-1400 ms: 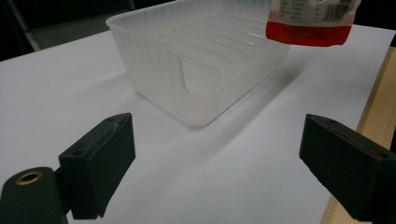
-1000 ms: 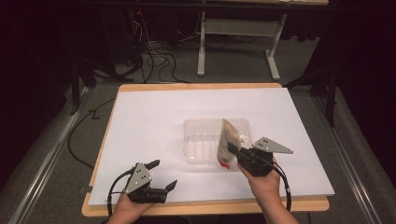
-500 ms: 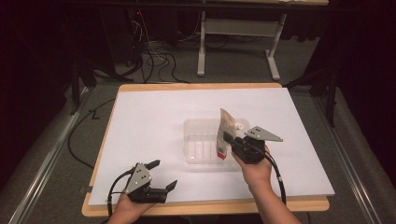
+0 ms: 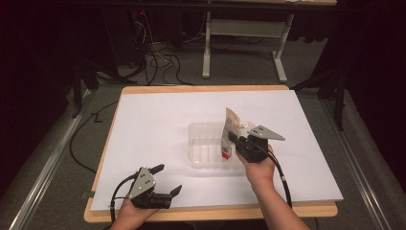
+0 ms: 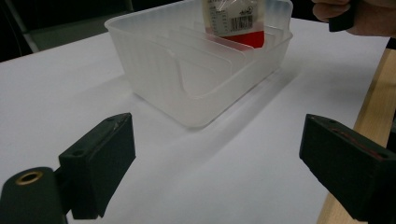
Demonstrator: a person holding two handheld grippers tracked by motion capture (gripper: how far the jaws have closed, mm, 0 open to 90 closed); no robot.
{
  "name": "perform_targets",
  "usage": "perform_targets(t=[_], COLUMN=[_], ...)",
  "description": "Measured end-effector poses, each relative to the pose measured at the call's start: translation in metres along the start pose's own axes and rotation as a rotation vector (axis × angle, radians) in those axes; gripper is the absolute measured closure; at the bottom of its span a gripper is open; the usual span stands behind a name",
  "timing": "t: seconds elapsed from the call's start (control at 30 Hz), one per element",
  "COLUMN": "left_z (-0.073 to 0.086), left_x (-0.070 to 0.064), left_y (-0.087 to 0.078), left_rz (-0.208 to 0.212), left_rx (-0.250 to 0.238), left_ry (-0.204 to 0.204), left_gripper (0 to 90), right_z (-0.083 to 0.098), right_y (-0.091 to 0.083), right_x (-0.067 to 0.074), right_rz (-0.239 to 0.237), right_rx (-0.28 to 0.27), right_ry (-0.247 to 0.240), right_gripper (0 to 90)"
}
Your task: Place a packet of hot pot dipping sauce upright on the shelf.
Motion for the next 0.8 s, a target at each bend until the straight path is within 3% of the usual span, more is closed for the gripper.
perform_targets(t=[0.8], left_z=[0.0], left_x=[0.0], left_y=[-0.001], left_rz=[0.003], left_rx=[0.0], left_ry=[0.001], left_gripper=[11.1], right_z=[0.004], right_y=[0.02], right_x=[-0.003], right_rz=[0.073], right_rx=[0.028], right_ry=[-0.026], right_gripper=[89.7])
Point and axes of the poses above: each handheld gripper's, and its own axes: y roughly forward along the jaws, z roughly out of its underside, x roughly to its left, the point moved 2 cm from there along y, roughly forward along the jaws, and after that the axes turned 2 degrees about -y, right-handed, at the moved point
